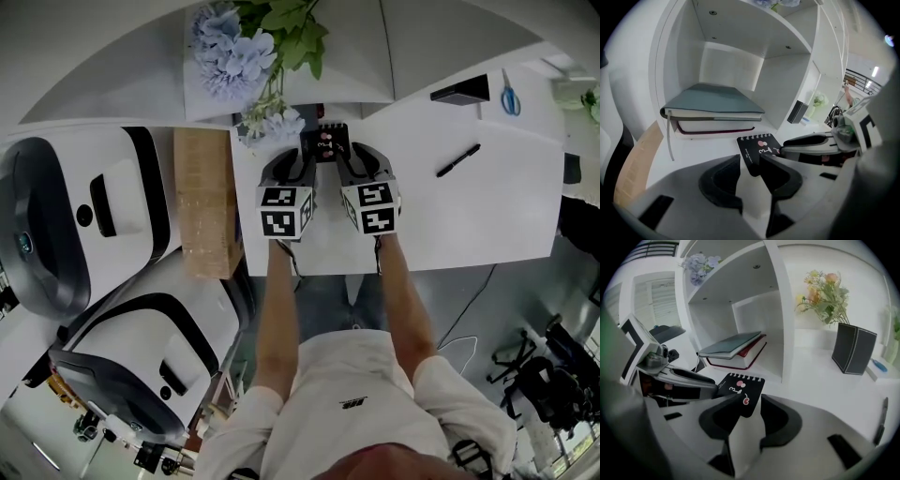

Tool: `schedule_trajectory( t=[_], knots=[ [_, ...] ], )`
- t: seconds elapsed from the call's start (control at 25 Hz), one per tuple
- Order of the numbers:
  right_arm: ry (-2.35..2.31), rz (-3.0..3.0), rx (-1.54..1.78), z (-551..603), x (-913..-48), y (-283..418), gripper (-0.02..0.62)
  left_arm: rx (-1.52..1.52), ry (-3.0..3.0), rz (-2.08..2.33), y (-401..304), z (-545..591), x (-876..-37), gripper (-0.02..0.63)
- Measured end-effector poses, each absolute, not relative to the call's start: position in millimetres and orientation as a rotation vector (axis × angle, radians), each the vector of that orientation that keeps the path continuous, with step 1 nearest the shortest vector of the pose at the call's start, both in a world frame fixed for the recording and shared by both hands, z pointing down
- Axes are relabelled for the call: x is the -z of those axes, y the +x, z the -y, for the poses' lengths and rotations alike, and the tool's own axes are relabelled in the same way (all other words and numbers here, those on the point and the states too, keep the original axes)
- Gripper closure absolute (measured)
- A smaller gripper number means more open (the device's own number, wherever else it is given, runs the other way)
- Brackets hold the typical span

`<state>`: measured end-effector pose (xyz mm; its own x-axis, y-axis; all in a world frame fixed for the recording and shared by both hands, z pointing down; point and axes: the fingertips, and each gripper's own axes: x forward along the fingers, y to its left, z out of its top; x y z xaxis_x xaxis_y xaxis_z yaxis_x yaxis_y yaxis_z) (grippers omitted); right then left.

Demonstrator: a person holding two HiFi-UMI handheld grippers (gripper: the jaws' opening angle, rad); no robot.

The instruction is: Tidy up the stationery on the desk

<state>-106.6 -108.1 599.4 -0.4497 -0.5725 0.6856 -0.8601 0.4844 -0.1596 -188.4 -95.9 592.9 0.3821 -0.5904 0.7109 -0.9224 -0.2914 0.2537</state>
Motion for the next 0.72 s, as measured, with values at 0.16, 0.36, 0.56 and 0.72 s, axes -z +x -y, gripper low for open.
schedule_trajectory(
  t=[0.16,0.36,0.56,0.72],
  knots=[
    [1.145,2.143,-0.769,110.8,-603.8,-110.1,0.503,-0.685,1.96,1.289,-182.0,102.2,-597.8,0.606],
    [1.169,2.126,-0.861,107.0,-604.1,-109.7,0.518,-0.646,1.912,1.291,-186.2,100.2,-597.3,0.606],
    [1.192,2.166,-0.905,106.6,-598.0,-105.3,0.557,-0.617,1.912,1.307,-188.0,93.2,-592.8,0.606],
    [1.198,2.196,-0.899,104.3,-590.7,-105.7,0.56,-0.584,1.925,1.329,-188.0,89.3,-583.7,0.606]
  ],
)
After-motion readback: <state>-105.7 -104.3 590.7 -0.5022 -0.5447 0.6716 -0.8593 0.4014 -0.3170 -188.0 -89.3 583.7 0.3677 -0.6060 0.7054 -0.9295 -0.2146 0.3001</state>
